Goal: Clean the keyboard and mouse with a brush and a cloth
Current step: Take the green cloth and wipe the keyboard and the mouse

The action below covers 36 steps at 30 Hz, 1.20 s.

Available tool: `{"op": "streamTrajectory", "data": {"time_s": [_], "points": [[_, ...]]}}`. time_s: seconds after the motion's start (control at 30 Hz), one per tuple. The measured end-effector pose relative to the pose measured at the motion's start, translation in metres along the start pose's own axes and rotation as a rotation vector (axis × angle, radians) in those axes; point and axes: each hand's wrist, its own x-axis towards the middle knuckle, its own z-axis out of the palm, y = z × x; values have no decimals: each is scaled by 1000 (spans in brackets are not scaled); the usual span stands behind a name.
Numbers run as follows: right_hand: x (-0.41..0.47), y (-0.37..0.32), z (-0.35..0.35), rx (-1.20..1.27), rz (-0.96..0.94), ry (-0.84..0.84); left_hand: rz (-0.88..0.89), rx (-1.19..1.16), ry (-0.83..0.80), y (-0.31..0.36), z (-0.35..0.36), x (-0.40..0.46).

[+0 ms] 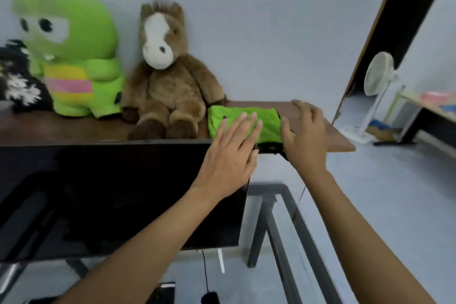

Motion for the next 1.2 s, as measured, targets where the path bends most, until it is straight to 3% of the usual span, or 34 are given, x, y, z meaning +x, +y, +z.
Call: {"op": "streamTrajectory", "data": {"time_s": [0.2, 0.4, 0.5, 0.6, 0.73, 0.87, 1.07, 1.2], "points": [[43, -7, 62, -196, 218, -621, -96, 222, -127, -35, 6, -20], [43, -4, 85, -369, 362, -841, -188, 180, -52, -28, 11, -22], [44, -5, 86, -362, 369, -813, -207, 155, -37, -26, 12, -23], [40, -7, 89, -378, 319, -663, -224, 142, -52, -24, 12, -24], [45, -12, 88, -198, 396, -613, -235, 114, -104, -25, 8, -23], [69, -21, 73, 129, 525, -584, -208, 0, -156, -31, -7, -23], [103, -93, 21, 667, 359, -333, -392, -109, -3, -75, -68, -35], [87, -150, 11, 942, 306, -376, -473, -92, 74, -105, -109, -51]]}}
